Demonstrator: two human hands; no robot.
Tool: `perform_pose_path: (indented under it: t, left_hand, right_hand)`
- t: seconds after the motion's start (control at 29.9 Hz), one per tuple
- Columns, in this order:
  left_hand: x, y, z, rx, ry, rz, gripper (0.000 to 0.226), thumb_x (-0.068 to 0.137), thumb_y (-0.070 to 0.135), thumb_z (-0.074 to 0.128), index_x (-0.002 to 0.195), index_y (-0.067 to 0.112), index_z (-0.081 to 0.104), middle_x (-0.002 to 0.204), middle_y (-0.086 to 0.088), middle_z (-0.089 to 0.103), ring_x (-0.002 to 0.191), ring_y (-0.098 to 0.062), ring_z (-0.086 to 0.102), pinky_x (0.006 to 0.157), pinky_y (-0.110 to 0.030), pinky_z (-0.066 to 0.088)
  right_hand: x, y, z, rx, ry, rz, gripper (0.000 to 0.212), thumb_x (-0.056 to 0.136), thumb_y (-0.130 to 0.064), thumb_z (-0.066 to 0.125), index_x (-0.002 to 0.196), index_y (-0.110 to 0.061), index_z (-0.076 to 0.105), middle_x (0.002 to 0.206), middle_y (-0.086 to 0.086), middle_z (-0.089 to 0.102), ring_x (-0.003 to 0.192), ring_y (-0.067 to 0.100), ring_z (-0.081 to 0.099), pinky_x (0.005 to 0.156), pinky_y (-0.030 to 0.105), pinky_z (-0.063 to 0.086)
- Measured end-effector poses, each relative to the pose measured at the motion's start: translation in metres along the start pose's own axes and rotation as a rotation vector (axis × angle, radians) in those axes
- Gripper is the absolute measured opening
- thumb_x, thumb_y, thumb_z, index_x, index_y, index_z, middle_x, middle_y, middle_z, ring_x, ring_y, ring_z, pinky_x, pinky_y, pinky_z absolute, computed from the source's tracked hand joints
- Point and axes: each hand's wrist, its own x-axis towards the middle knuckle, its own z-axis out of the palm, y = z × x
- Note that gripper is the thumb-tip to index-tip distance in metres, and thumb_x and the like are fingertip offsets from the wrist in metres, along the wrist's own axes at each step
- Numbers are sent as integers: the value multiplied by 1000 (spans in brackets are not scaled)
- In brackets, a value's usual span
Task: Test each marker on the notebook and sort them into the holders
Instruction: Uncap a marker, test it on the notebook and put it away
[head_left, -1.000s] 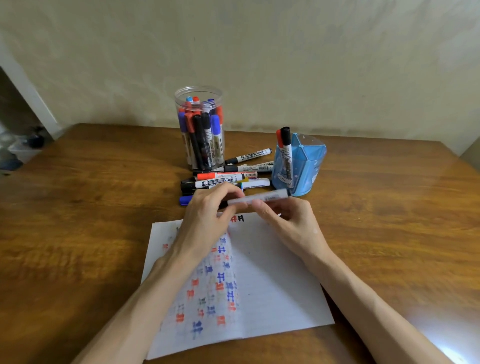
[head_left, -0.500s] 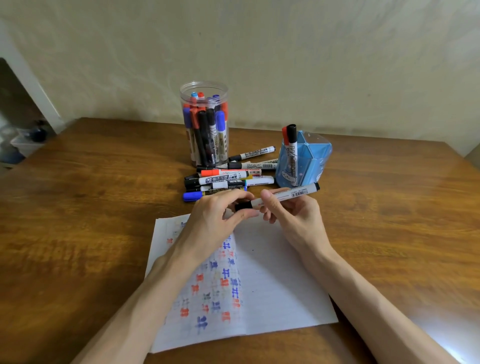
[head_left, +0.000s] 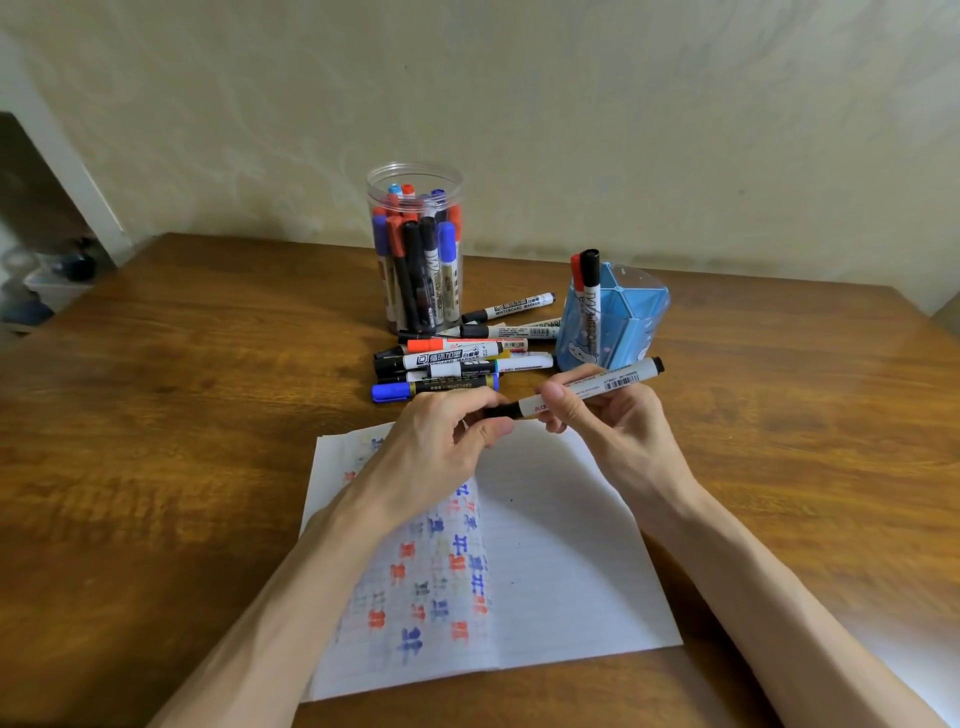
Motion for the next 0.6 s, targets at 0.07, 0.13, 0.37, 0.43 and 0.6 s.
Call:
perform_pose_path:
  t: [0.07,0.13,0.37,0.43,0.6]
  left_hand:
    - [-1,1,-1,-48,7,1,15,100,27,65,109,20,75,82,6,70,81,-15,66,71,-37,54]
    - [-1,1,-1,-95,40,18,18,97,27,70,112,21,76,85,9,73,82,-15,67,67,-27,53]
    - [-3,5,0,-140,72,44,35,86,50,72,107,22,76,82,6,71,72,-15,64,62,-29,51]
    - [-3,5,2,-86,76,65,30,91,46,66,106,21,74,79,7,69,75,-16,66,67,-36,54]
    - [-2,0,6,148,126,161,24,98,37,65,110,18,72,91,9,70,84,-8,66,70,-33,54]
  right_hand:
    - [0,-1,-1,-6,-3,-5,23,98,-23,69,97,0,73,81,9,72,77,21,68,74,30,58]
    - [-1,-2,0,14,-3,12,25,99,-24,67,96,0,72,79,11,71,75,22,67,73,31,57]
    - [-3,-3,12,206,94,163,32,98,-32,68,91,-1,73,67,10,61,59,16,52,55,25,44]
    - [-3,-2,13,237,81,179,30,98,-31,70,90,-3,74,69,10,60,61,16,52,55,26,43]
    - [-4,3,20,203,147,215,48,92,-40,75,91,8,72,69,8,63,61,16,54,59,28,45]
